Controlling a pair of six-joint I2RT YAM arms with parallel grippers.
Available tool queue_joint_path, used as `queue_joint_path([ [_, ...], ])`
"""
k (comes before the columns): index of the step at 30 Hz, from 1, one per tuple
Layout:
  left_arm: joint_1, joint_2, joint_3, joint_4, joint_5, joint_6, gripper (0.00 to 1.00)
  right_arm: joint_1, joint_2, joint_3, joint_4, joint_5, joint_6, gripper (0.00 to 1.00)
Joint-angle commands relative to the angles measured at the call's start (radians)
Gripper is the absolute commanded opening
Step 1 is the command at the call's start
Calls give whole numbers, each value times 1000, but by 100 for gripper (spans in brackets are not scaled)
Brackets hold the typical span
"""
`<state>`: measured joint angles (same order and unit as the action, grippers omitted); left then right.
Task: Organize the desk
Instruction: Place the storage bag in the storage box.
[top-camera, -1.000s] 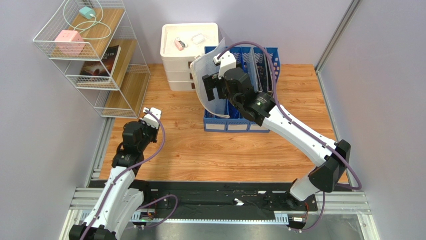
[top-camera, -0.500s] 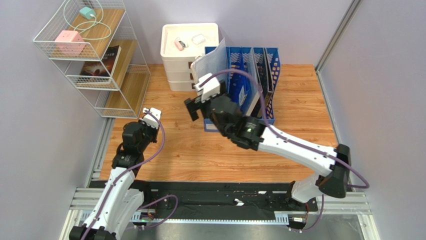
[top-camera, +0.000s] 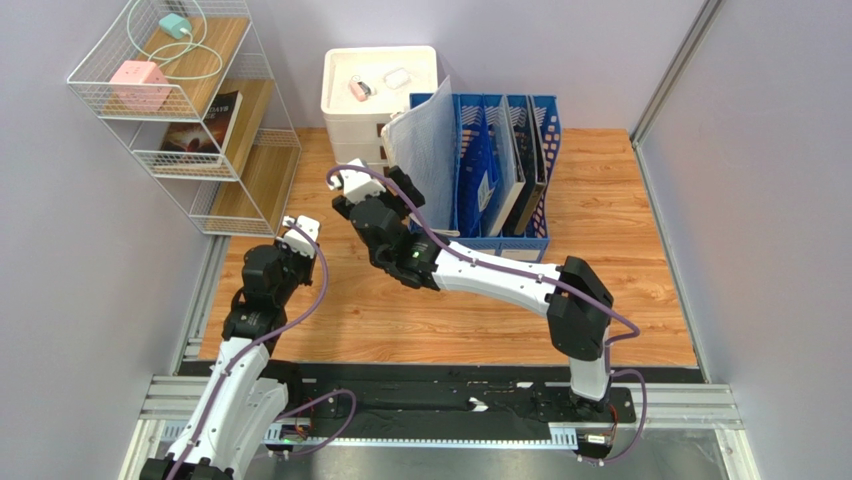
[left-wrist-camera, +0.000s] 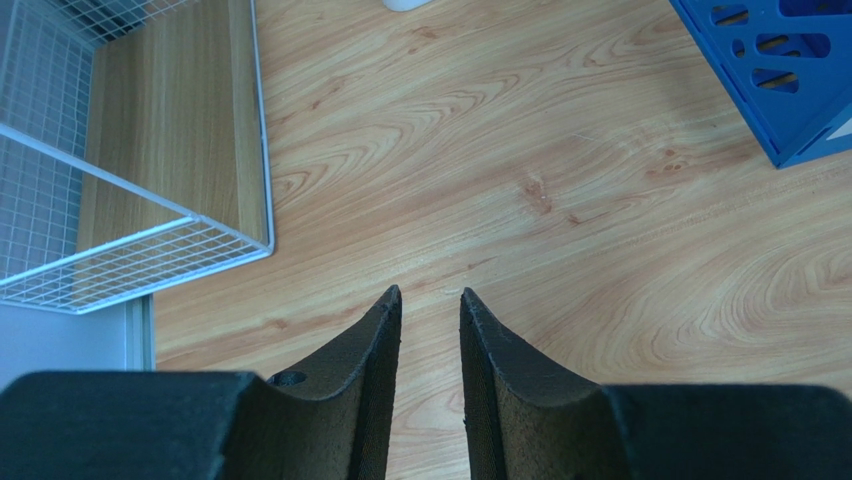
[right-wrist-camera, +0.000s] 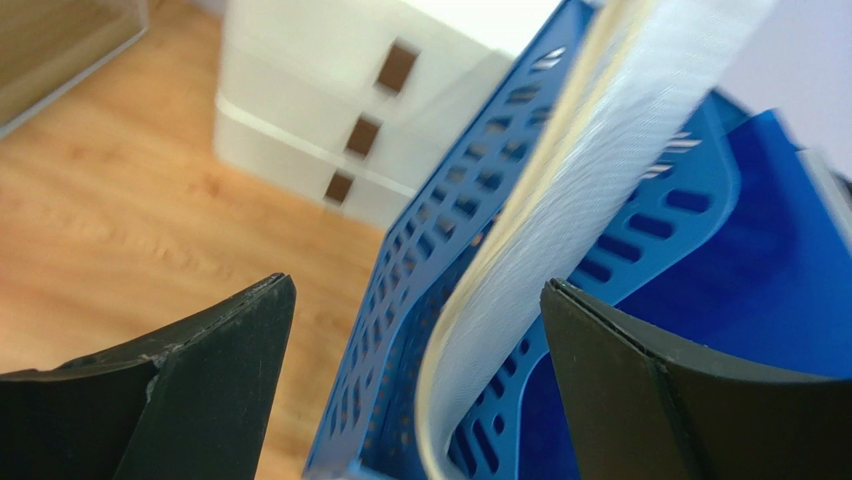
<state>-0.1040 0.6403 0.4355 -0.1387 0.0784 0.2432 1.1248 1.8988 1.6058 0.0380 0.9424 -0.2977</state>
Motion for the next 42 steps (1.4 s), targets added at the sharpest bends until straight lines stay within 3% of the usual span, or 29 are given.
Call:
queue_joint_path([
  [1,7,-16,34,8,29,-7,35,-48,49,141,140,128,-60,97],
  [7,9,-19,29,13,24,-1,34,-79,154,327,48,141,-38,95],
  [9,9,-21,29,14,23,-2,34,-89,181,384,4,147,-18,80],
  [12,9,-21,26,17,21,-1,34,-111,195,431,-77,153,35,67],
  [18,9,-19,26,19,23,2,34,-148,161,410,-153,162,106,64],
  [21,9,-19,25,21,27,2,34,-151,111,332,-132,165,118,42],
  [22,9,-19,25,22,27,4,34,-151,99,294,-122,170,118,17],
  [23,9,-19,25,21,29,4,34,-151,76,274,-110,170,115,5],
  [24,9,-18,25,19,29,2,34,-152,65,255,-77,167,102,0],
  [26,9,-18,25,17,31,4,34,-152,39,203,-47,159,85,0],
  [29,9,-22,25,21,29,4,34,-154,7,97,129,135,-9,0],
  [33,9,-22,22,22,31,5,34,-154,-50,-94,545,72,-168,0],
  [36,9,-21,19,27,34,7,34,-158,-72,-162,747,46,-283,0],
  [42,9,-21,17,27,38,4,35,-163,-47,-147,1019,-20,-517,0],
])
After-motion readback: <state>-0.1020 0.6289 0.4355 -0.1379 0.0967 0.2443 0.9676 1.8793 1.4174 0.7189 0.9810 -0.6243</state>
